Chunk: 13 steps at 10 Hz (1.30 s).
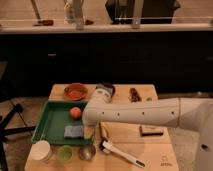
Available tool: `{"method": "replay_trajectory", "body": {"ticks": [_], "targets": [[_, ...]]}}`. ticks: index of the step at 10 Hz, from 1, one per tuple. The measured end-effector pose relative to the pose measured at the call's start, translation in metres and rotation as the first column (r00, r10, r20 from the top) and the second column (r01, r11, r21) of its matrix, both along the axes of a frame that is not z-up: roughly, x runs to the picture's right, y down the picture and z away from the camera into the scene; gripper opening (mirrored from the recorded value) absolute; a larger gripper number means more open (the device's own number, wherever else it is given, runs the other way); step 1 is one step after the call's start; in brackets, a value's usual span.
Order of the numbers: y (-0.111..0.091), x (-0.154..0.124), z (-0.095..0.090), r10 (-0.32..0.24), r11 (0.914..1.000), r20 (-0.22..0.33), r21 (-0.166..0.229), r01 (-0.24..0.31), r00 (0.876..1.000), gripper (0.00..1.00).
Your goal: Place sponge in table surface
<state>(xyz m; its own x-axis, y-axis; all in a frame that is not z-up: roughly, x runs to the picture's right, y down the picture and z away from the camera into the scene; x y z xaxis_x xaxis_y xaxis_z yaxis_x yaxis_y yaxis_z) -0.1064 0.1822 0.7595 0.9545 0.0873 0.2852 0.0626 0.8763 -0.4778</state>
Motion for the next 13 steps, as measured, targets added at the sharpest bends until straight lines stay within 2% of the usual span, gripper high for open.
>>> {"method": "replay_trajectory", "body": {"ticks": [3,6,8,9,10,11,12,13], "targets": [[0.002,-0.021,0.007,-0.043,0.9991,-0.008,-0.001,0.043,0.999,0.8],[0.009,-0.033,0.018,-0.062,0.9978,-0.043,-0.026,0.061,0.997,0.8],[0.014,-0.038,0.022,-0.065,0.9971,-0.061,-0.043,0.063,0.996,0.71],[0.016,-0.04,0.024,-0.068,0.9966,-0.066,-0.051,0.065,0.995,0.59],[0.018,-0.04,0.025,-0.071,0.9961,-0.069,-0.058,0.067,0.995,0.52],[0.02,-0.042,0.026,-0.075,0.9955,-0.07,-0.064,0.07,0.995,0.49],[0.022,-0.044,0.027,-0.08,0.9946,-0.069,-0.071,0.076,0.994,0.52],[0.023,-0.047,0.028,-0.09,0.9933,-0.066,-0.079,0.084,0.994,0.62]]}}
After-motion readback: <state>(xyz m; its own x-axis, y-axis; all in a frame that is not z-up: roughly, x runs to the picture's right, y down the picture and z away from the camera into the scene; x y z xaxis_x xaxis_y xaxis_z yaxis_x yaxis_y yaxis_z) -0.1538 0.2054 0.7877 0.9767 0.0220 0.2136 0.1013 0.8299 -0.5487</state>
